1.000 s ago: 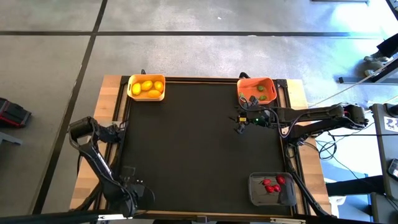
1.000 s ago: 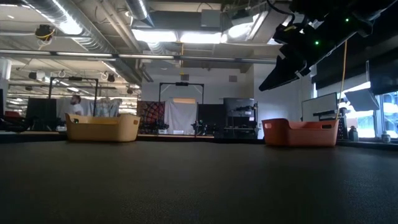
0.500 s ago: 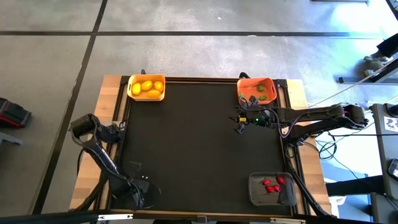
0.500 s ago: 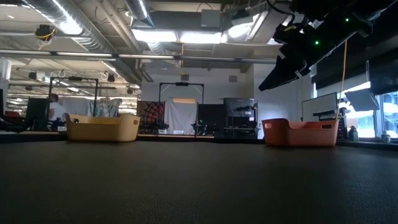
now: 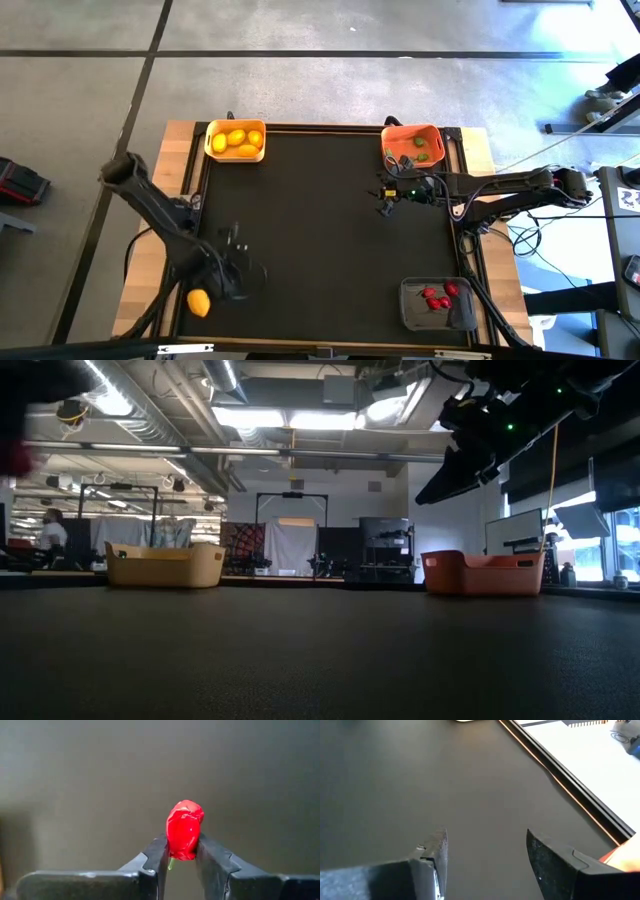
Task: Sort produce into baskets
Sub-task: Put the red chili pepper into the gray bin
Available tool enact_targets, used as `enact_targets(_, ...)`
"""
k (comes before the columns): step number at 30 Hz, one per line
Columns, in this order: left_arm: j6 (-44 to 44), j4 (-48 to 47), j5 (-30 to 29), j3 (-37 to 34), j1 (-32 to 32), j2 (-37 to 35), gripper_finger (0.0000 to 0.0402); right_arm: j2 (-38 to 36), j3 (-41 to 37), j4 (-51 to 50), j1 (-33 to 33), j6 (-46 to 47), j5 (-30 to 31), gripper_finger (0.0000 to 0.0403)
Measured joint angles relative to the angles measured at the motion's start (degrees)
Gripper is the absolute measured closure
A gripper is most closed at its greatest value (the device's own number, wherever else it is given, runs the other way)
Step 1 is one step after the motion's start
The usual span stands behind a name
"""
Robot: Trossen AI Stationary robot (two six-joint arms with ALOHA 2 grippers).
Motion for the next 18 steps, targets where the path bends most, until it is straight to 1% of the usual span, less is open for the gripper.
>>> enact_targets(4,2.2,0.4,-11.4,0.0,3.2,-5.2,0.0320,0.0,0.0,0.5,0.0,0.0,-1.4,0.0196)
enact_targets(9,4.7,0.7,-22.7,0.1,7.4,-9.8,0.0320,0.0,0.0,4.2,0.0,0.9,-4.8,0.0196)
enact_targets(14,9.8,3.0,-27.9,0.1,12.0,-12.2,0.0320,0.0,0.0,10.7,0.0,1.2,-8.5,0.0196)
enact_targets(18,16.4,8.9,-28.0,0.1,16.6,-12.5,0.0320,0.3,0.0,17.1,0.0,1.0,-12.2,0.0196)
